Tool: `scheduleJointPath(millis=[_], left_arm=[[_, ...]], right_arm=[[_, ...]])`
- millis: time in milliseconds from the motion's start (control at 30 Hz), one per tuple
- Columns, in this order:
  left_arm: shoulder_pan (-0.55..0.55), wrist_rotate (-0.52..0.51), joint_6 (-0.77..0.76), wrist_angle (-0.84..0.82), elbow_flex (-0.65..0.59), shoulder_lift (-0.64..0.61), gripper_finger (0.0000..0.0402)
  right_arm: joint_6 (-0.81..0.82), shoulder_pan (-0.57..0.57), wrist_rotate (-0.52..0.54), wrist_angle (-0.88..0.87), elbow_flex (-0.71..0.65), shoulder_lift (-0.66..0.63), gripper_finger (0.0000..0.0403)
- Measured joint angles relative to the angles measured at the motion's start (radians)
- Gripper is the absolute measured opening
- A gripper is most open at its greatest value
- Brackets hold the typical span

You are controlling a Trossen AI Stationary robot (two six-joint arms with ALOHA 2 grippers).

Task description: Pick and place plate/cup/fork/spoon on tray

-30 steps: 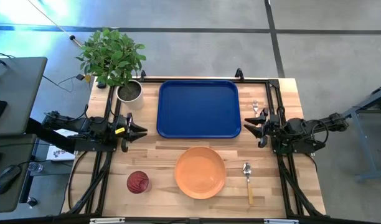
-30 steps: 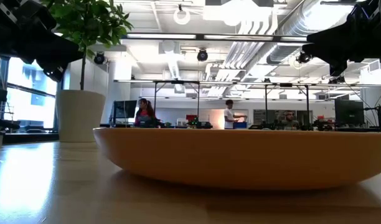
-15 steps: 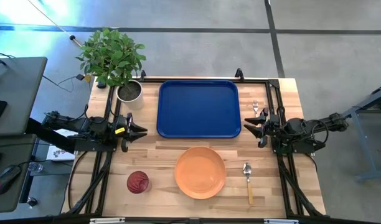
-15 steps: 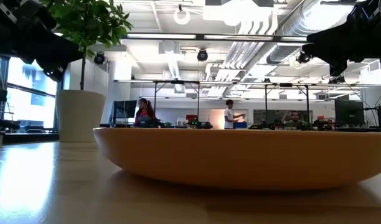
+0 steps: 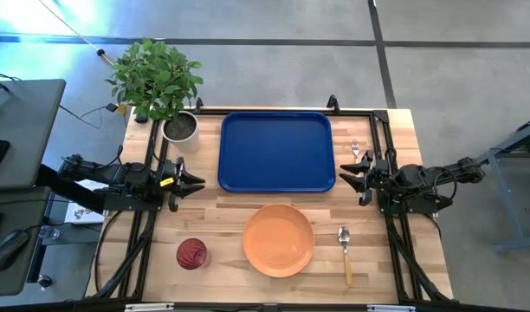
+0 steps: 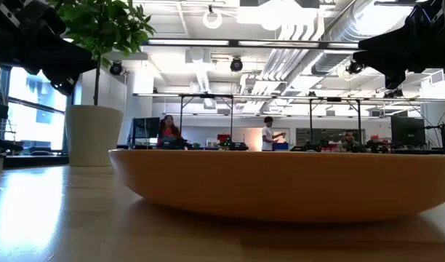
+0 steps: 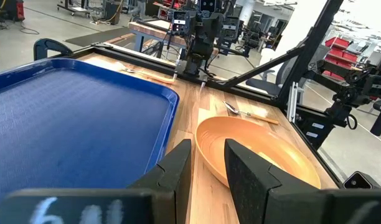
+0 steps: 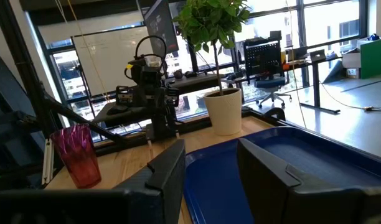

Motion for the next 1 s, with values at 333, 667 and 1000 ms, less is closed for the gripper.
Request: scheduleJointPath(millis=[333,667,1000], left_arm=[[0.000,0.000,0.000,0.000,0.000,0.000,0.0087],[0.000,0.000,0.000,0.000,0.000,0.000,0.0087],[0.000,-0.004,-0.025,0.006,0.000,0.000,0.0087]], right_arm=[[0.000,0.000,0.000,0.000,0.000,0.000,0.0137],[0.000,0.000,0.000,0.000,0.000,0.000,0.0137],[0.000,0.000,0.000,0.000,0.000,0.000,0.0137]])
